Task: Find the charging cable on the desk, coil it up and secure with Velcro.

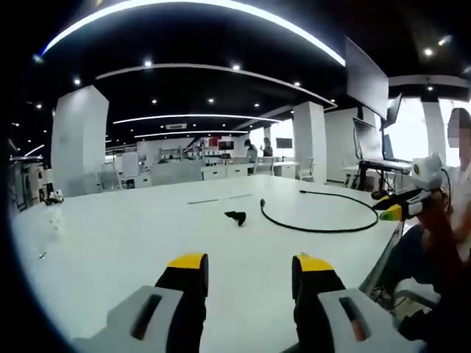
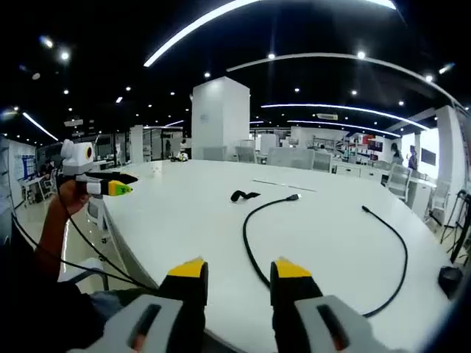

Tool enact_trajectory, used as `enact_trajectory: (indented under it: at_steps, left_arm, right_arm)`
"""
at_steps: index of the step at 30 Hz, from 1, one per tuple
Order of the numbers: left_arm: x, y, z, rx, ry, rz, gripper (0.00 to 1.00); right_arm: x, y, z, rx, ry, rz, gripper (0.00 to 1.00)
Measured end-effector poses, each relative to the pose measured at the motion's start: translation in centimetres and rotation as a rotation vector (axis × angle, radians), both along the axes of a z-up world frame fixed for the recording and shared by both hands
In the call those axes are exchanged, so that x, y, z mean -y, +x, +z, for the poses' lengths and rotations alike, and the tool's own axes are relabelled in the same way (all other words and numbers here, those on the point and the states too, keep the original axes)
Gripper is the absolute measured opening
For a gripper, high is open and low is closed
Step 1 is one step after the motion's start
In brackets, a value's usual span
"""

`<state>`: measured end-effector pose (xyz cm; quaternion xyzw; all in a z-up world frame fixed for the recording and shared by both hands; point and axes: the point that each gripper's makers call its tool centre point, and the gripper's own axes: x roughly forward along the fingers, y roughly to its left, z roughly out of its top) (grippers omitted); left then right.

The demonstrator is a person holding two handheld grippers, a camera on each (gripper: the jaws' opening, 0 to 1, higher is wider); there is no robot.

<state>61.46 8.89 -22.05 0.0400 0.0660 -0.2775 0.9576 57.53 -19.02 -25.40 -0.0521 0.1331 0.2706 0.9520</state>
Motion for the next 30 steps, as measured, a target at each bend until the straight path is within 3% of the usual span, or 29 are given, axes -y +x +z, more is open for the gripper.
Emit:
enact_trajectory:
  at_steps: [30]
  left_arm:
    - [0.63,-0.01,0.51,0.006,-0.008,-0.004,0.45]
  right_arm:
    - [0.86,0.04,0.02,-0.005,-0.004,-0.019,0.35]
